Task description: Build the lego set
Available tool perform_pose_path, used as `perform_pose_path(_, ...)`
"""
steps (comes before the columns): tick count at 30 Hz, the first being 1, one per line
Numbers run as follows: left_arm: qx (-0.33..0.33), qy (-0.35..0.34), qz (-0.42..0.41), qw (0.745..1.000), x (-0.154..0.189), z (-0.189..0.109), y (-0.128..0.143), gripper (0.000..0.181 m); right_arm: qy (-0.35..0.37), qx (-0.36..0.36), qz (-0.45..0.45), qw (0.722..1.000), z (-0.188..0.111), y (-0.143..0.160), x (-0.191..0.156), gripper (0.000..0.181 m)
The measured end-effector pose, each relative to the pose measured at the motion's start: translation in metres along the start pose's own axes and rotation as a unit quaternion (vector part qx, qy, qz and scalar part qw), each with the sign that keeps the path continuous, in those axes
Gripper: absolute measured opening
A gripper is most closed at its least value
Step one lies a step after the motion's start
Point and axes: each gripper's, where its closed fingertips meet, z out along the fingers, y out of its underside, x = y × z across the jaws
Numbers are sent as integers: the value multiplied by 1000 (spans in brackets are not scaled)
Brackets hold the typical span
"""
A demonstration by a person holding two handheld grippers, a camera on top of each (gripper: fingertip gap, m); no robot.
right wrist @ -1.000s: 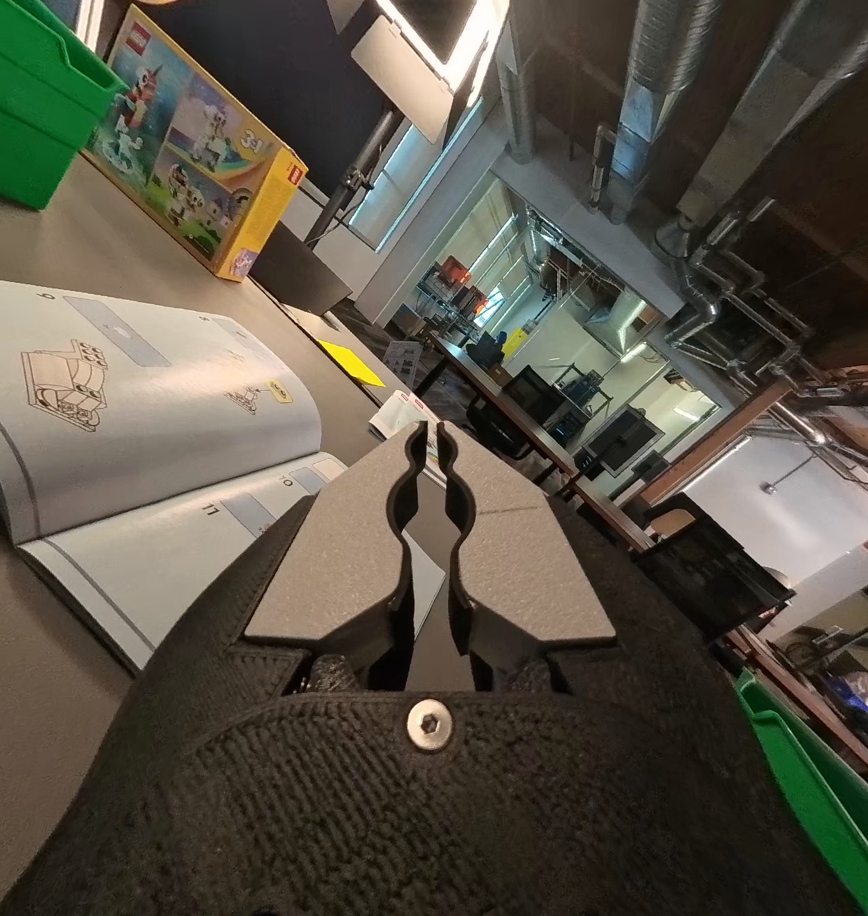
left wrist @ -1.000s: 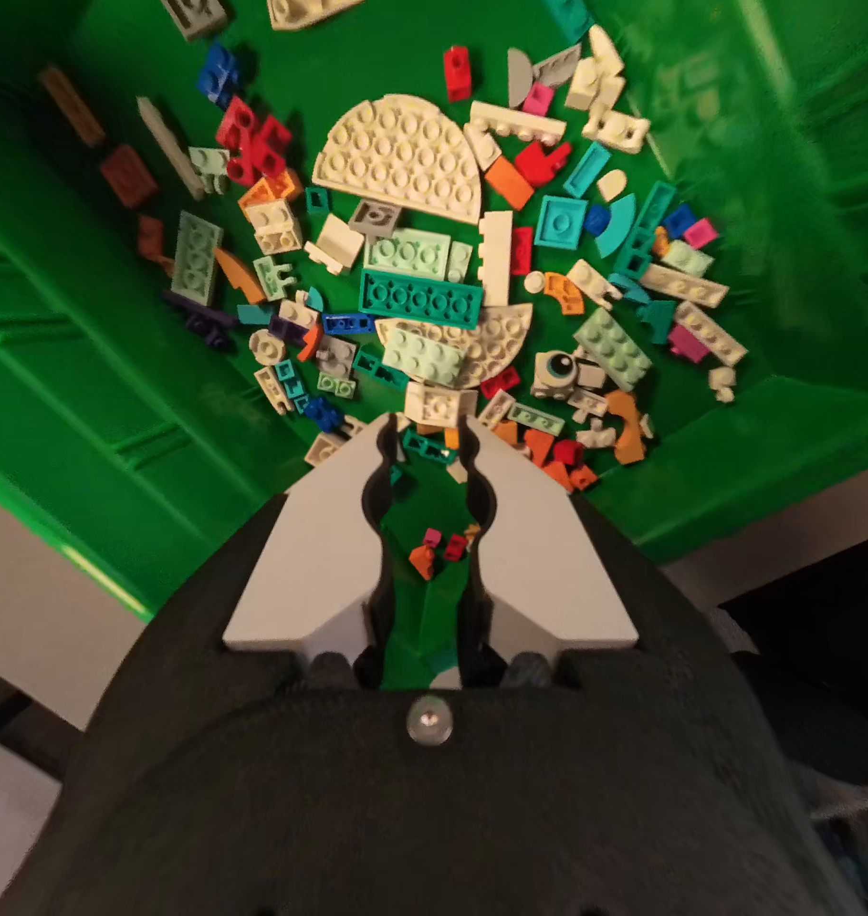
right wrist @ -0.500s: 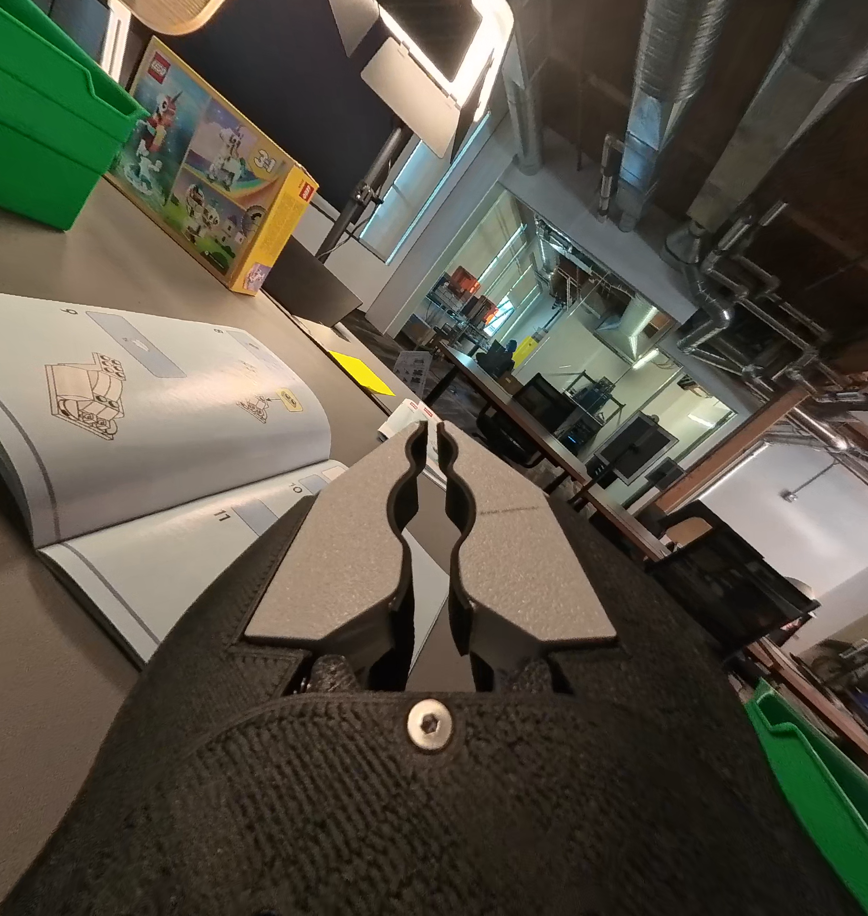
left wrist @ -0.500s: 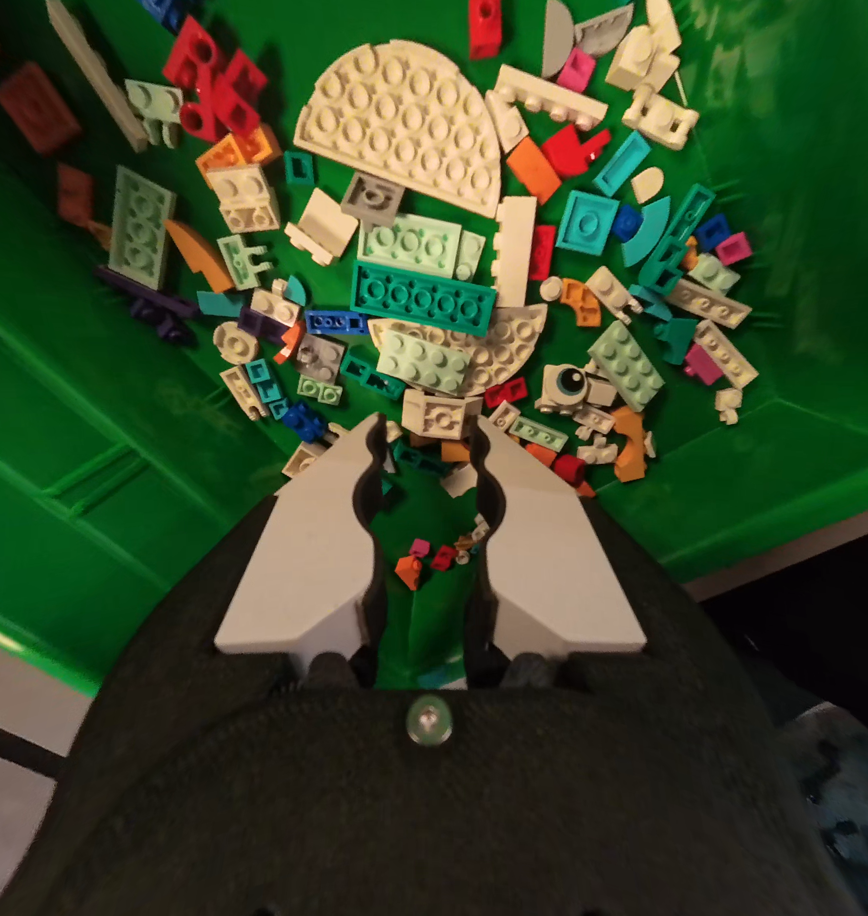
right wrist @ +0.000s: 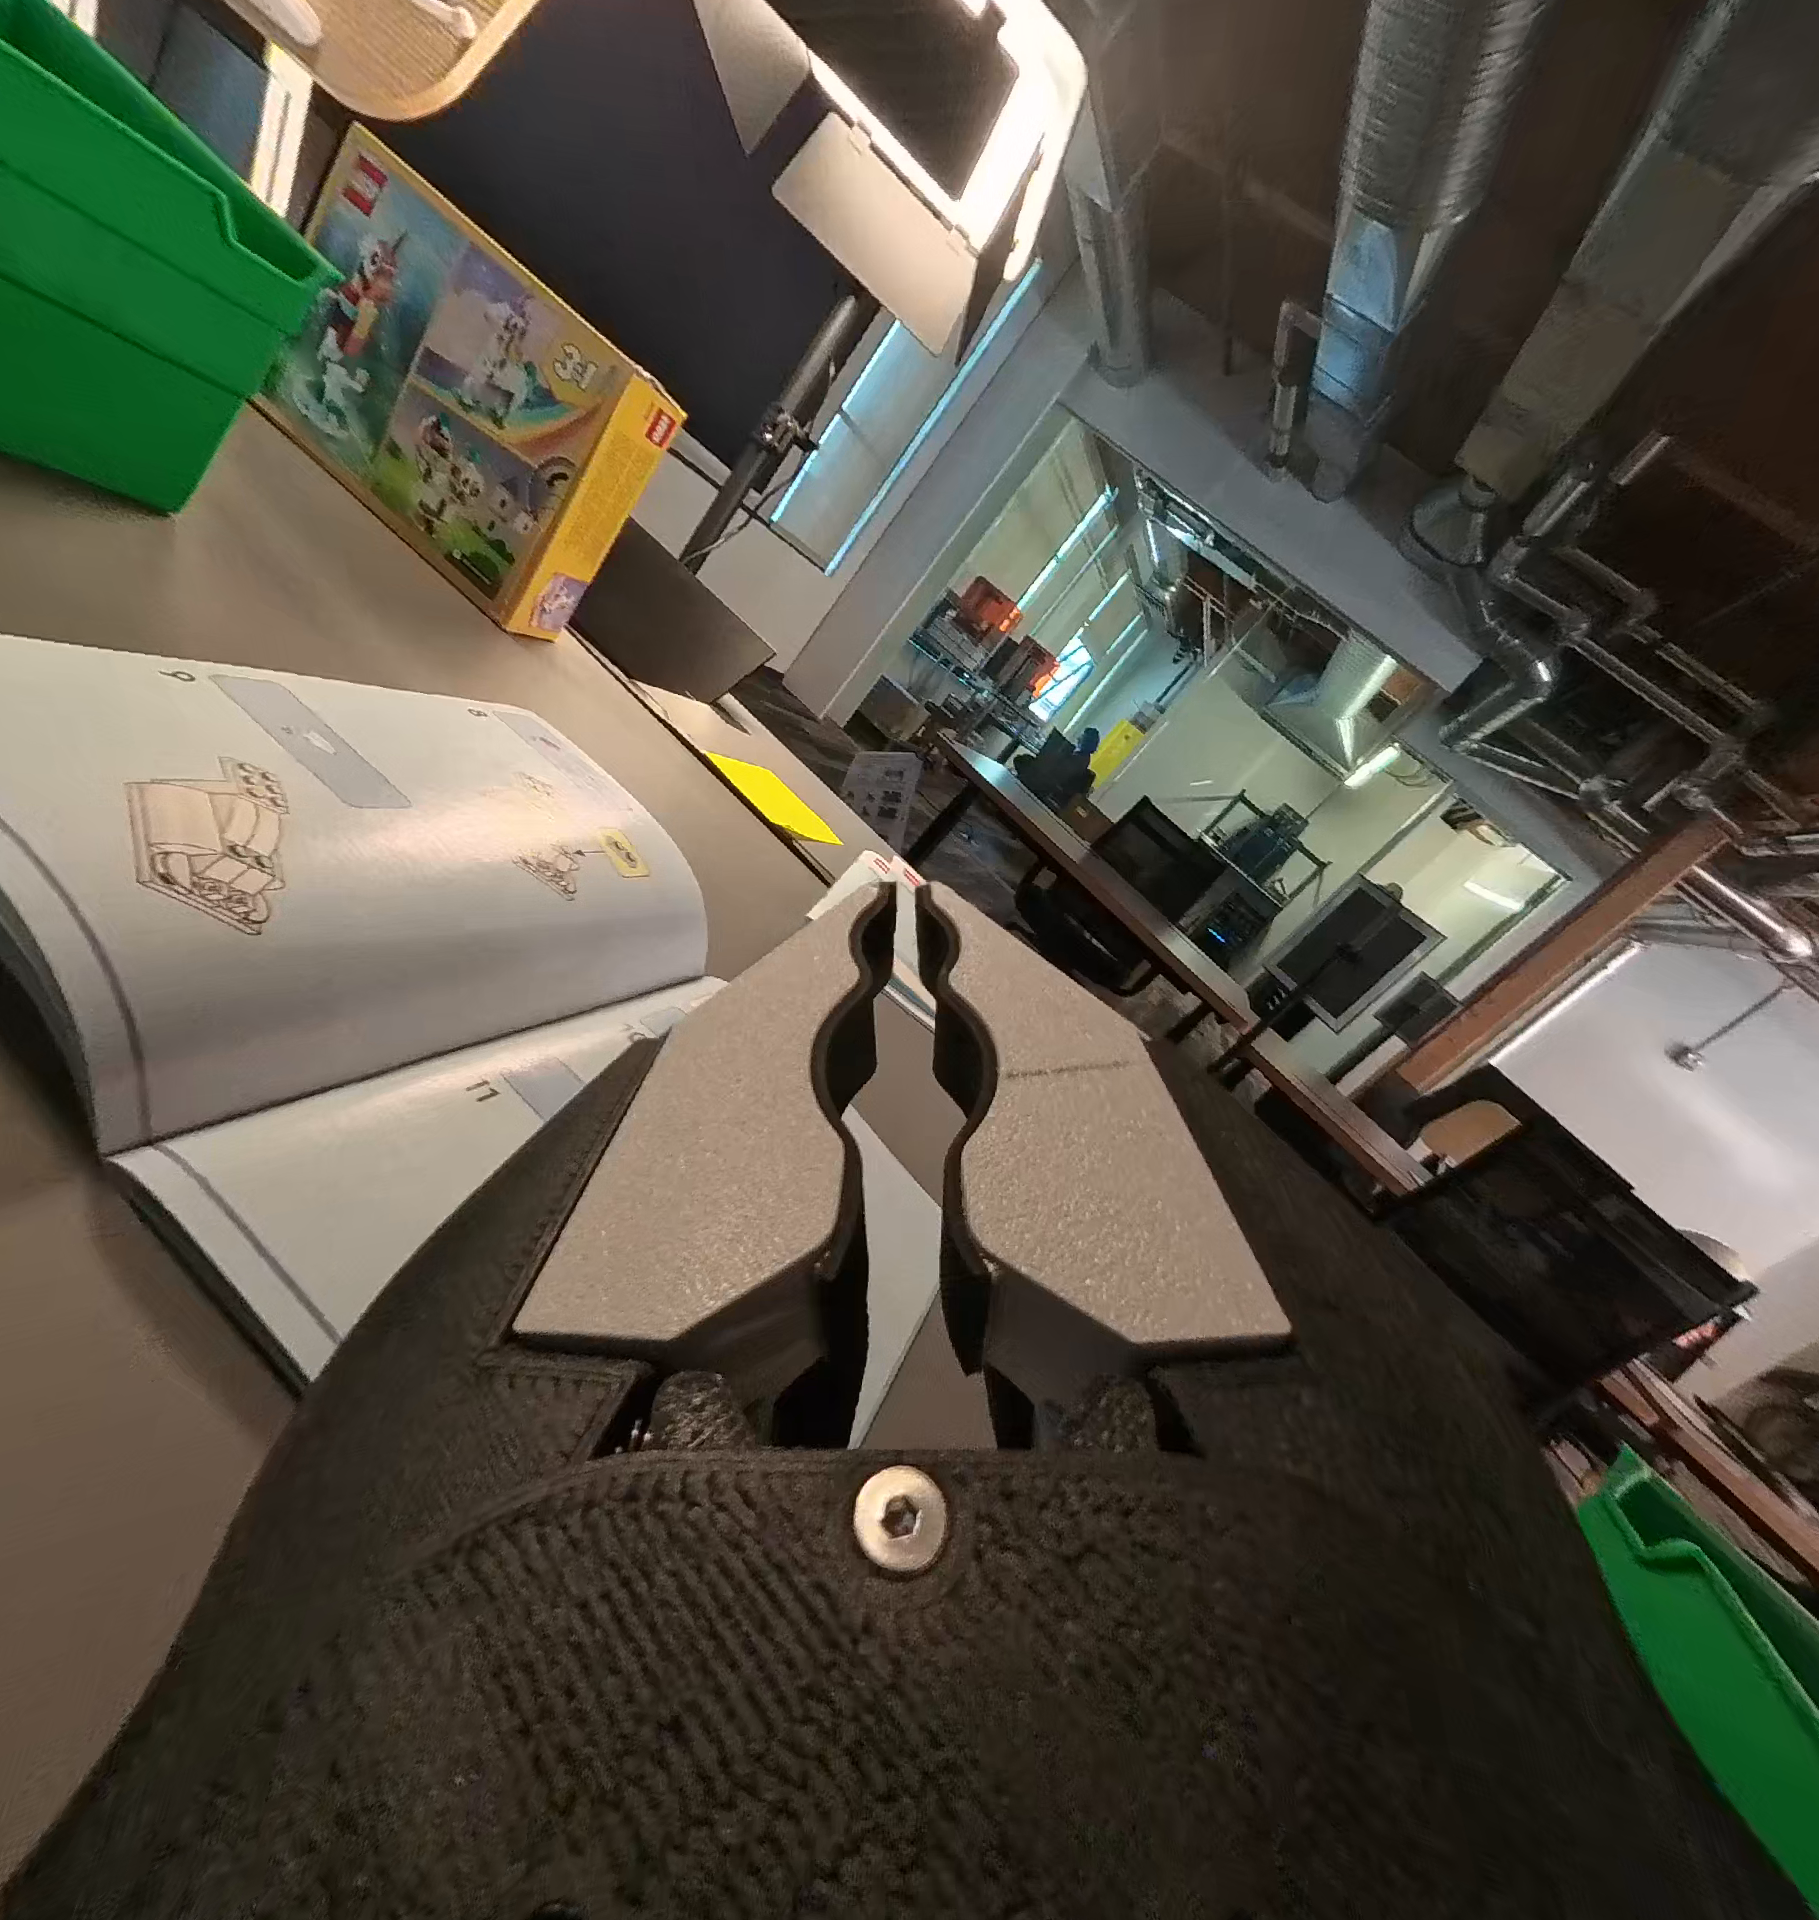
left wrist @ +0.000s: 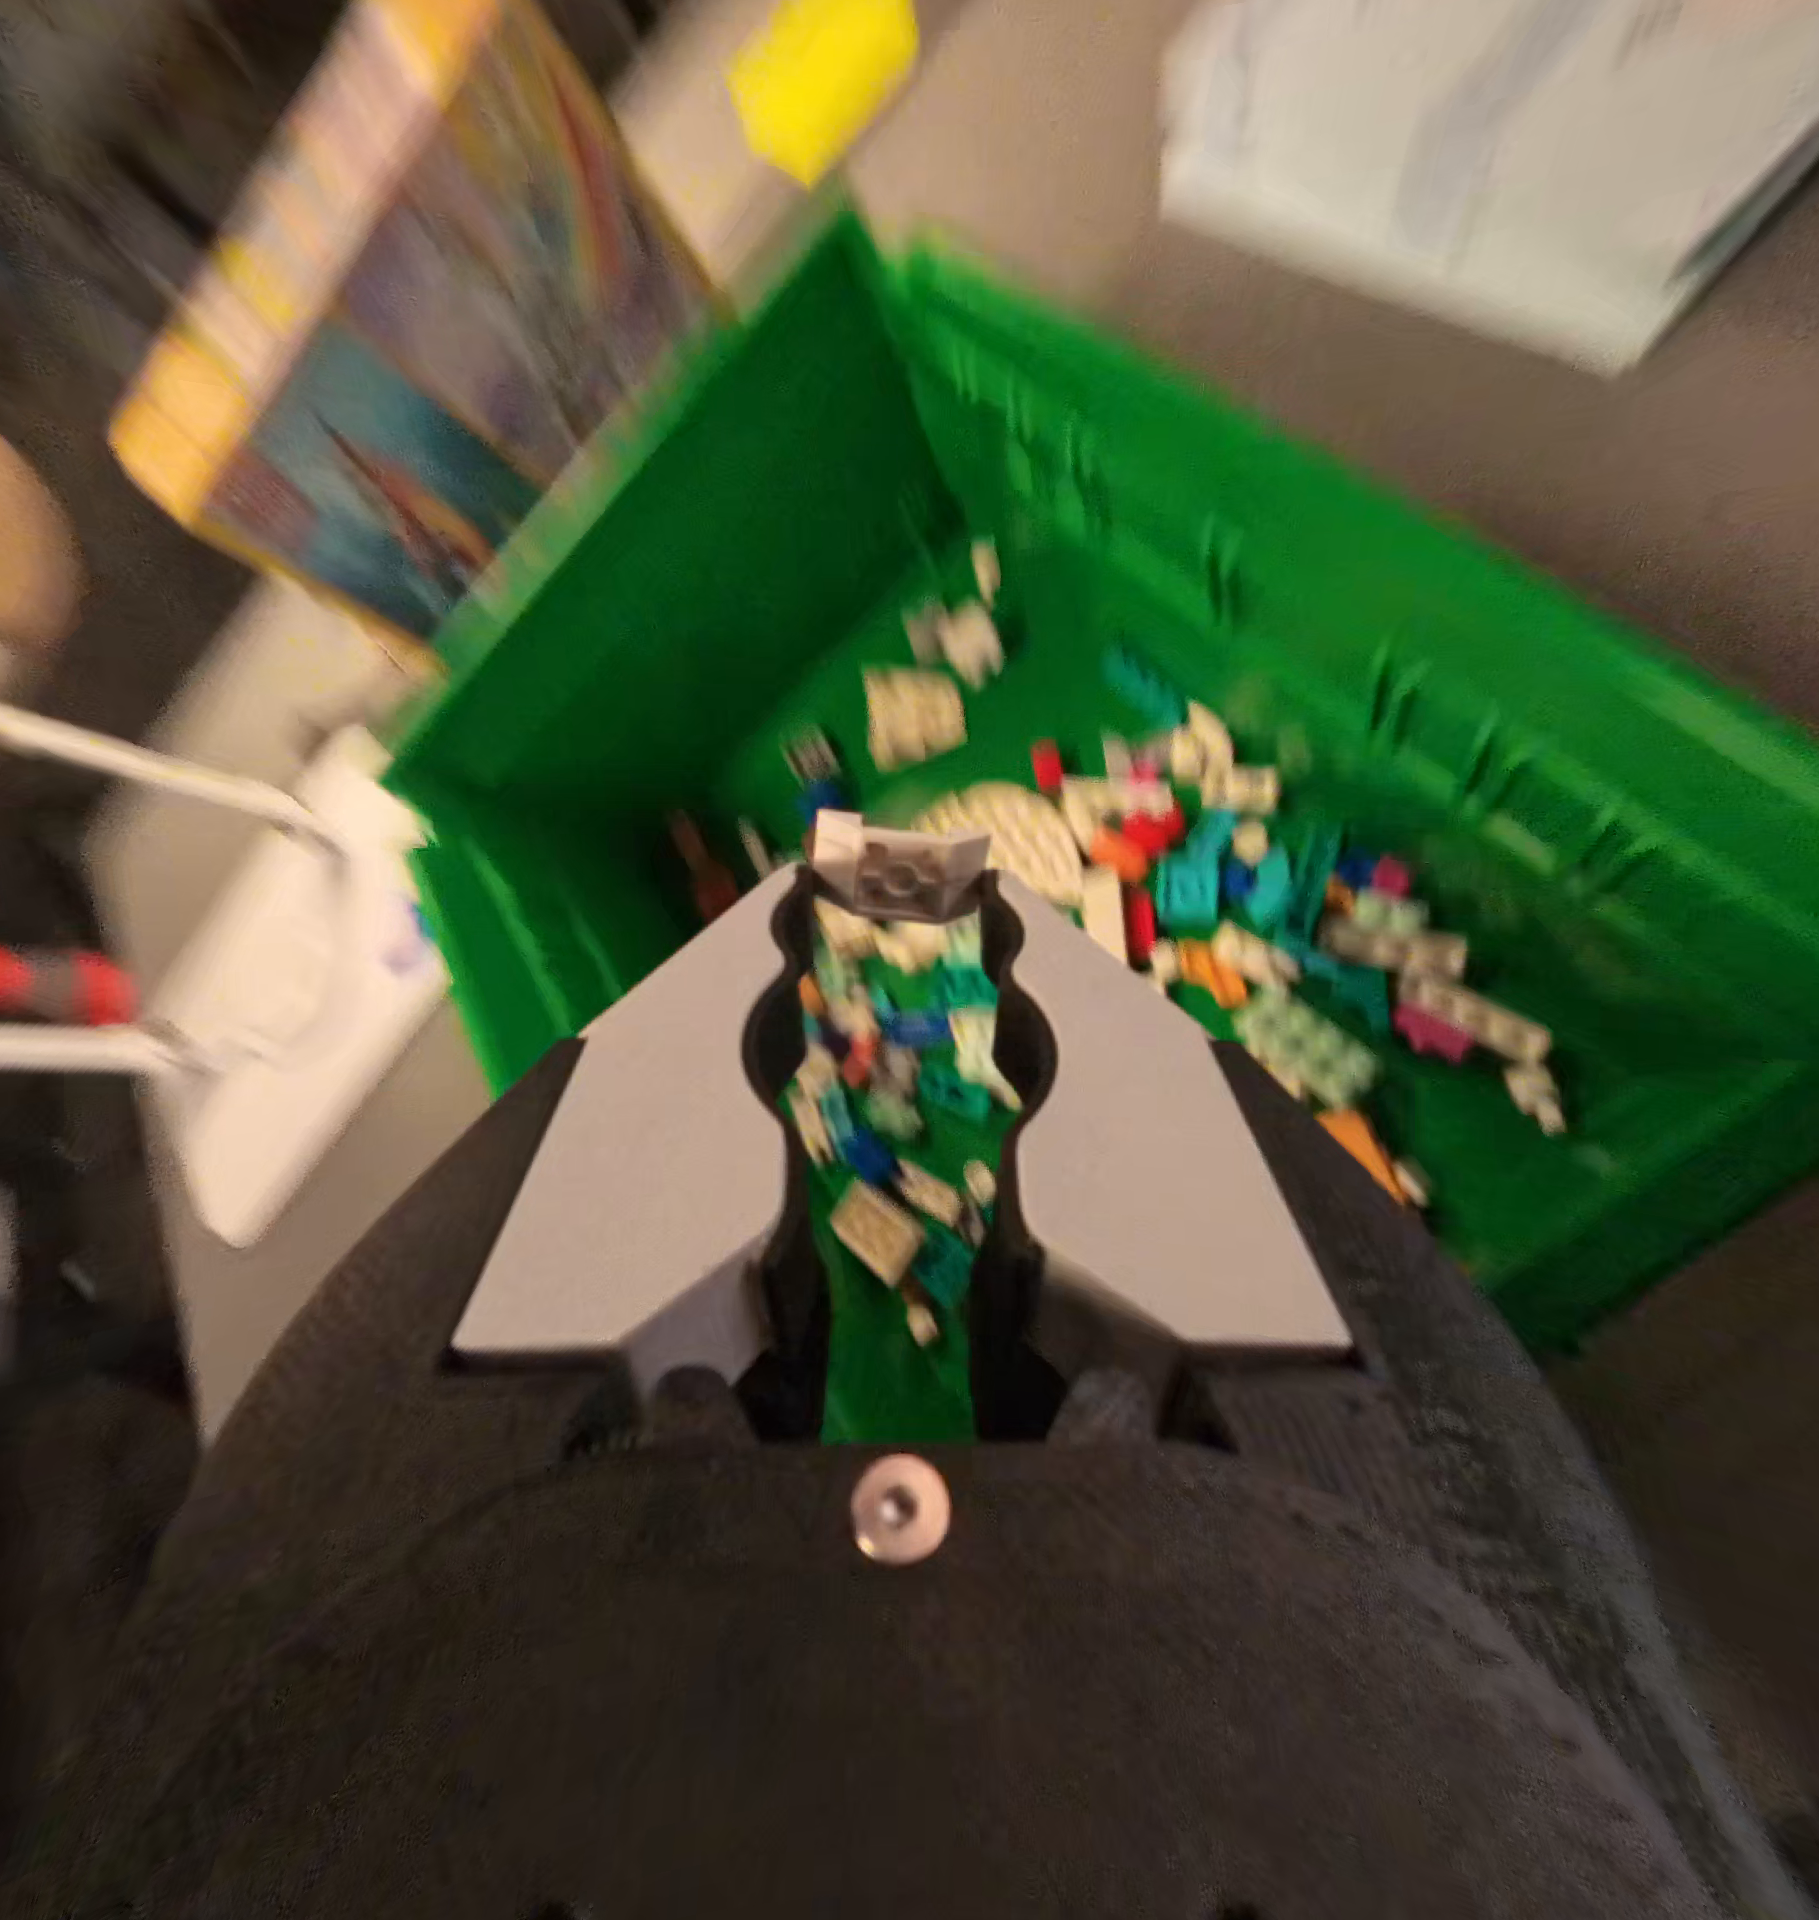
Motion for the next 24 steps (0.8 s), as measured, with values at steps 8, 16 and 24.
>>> perform_pose_path(8, 293, -64, 64, 952, 54, -61, -109, 31, -19, 23, 8, 1000, -2, -13, -11, 2)
perform_pose_path(16, 357, 41, 104, 928, 191, -27, -179, 31, -1, 42, 46, 998, -14, -25, 11, 4)
perform_pose_path(24, 356, 71, 153, 919, 241, 35, -209, 31, -77, 28, 223, 971, -22, -15, 27, 10)
